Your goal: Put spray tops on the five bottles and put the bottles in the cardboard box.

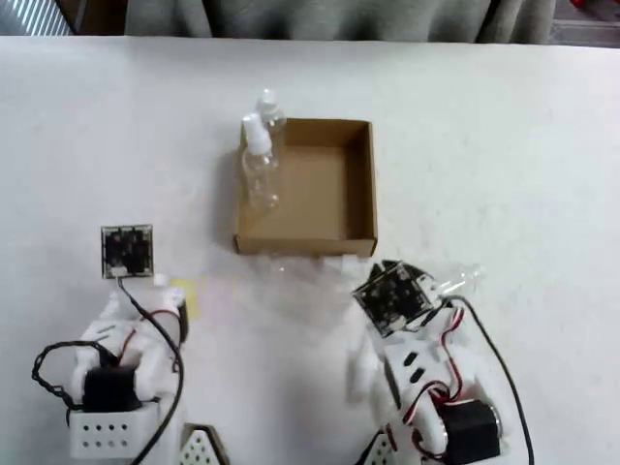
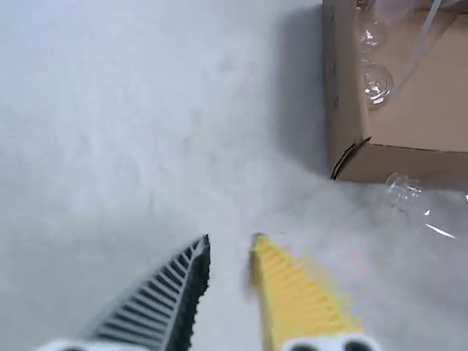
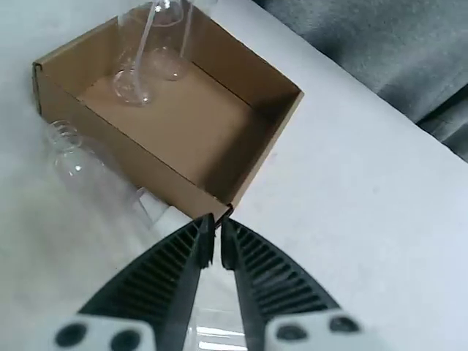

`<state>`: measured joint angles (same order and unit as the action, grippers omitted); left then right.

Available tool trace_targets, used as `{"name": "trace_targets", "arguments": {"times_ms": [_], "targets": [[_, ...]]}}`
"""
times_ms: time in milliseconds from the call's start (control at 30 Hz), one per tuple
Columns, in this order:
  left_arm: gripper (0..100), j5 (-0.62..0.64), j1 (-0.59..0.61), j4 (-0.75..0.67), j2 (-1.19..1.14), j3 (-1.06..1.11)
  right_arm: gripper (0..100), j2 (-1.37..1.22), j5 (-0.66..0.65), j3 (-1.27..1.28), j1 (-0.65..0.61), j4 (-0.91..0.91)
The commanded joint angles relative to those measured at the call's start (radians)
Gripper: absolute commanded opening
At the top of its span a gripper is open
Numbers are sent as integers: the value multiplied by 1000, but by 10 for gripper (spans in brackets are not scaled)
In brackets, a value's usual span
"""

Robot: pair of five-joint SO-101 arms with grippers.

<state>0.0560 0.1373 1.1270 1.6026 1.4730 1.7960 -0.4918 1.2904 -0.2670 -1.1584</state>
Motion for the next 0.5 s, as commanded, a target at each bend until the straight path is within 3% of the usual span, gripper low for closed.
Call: {"name": "trace_targets", "arguments": {"times_ms": [0, 167, 333, 467], "targets": [[43, -26, -12, -23, 4, -8, 17, -99, -6, -49, -44, 33], [20, -25, -16, -83, -189, -31, 17, -378, -3, -69, -45, 163], [21, -23, -28, -281, -504, -41, 17, -596, 17, -130, -45, 265], [21, -21, -27, -333, -690, -103, 17, -740, 66, -196, -45, 300]]}}
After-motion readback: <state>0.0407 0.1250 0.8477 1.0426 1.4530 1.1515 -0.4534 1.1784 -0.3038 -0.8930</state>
